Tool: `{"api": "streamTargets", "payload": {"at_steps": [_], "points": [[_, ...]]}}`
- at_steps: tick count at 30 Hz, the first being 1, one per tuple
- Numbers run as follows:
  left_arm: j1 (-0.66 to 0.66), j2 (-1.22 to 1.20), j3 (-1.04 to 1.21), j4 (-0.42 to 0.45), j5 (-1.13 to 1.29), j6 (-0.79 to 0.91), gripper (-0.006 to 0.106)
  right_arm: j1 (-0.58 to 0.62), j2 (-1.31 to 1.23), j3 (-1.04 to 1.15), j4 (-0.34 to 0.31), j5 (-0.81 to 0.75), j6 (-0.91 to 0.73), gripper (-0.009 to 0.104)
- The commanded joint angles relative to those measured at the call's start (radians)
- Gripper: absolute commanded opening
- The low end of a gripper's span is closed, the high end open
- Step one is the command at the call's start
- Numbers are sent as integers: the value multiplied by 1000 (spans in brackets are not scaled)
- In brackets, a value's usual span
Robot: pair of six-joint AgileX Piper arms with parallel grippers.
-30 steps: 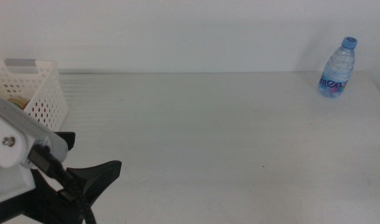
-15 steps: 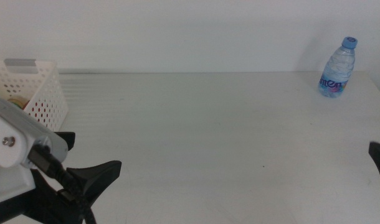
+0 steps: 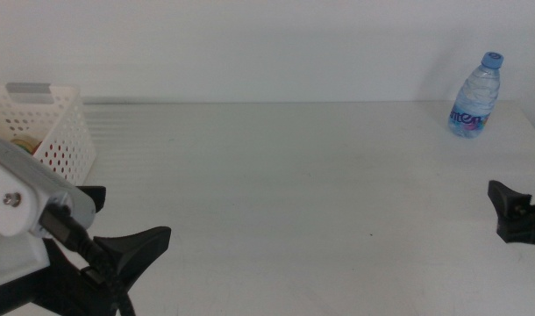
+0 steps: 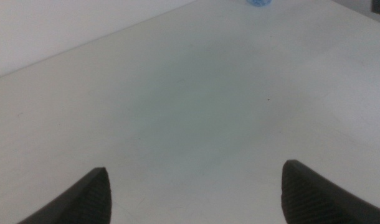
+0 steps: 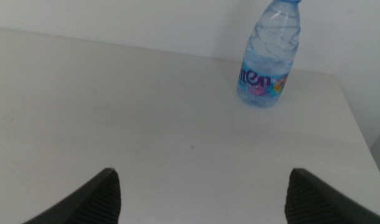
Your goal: Use arms to grab the bottles and put them into the dustbin to the left of the table.
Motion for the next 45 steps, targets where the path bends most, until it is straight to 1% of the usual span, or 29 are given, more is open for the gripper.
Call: {"api": "streamTargets", "payload": {"at_steps": [1,3,5,8,9,11,18,24,28,31,34,41,45], "points": [[-4,-2,-28,3,-78,-14,89,-4,39,-32,-2,-173,-1,79],[-4,-2,-28,3,-78,-14,89,-4,91,-32,3,-261,-1,79],[-4,-2,-28,3,-78,-14,89,-4,149,-32,21,-365,-1,79],[-4,-2,-28,3,-77,-14,89,-4,232,-33,91,-534,-1,79],[-4,-2,-28,3,-77,-14,89,-4,261,-34,110,-573,-1,80],[-4,-2,-28,3,-77,-14,89,-4,309,-49,130,-603,-1,81],[-4,-2,-28,3,-72,-14,89,-4,474,-183,134,-604,-7,84],[-4,-2,-28,3,-72,-14,89,-5,619,-336,157,-587,-32,84],[-4,-2,-28,3,-72,-14,89,-9,700,-440,193,-588,-102,84],[-4,-2,-28,3,-72,-14,89,-34,759,-523,201,-584,-138,84],[-4,-2,-28,3,-72,-14,89,-61,809,-600,202,-558,-136,84],[-4,-2,-28,3,-72,-14,89,-106,890,-758,195,-405,-136,84],[-4,-2,-28,3,-71,-14,89,-133,947,-826,174,-403,-131,84]]}}
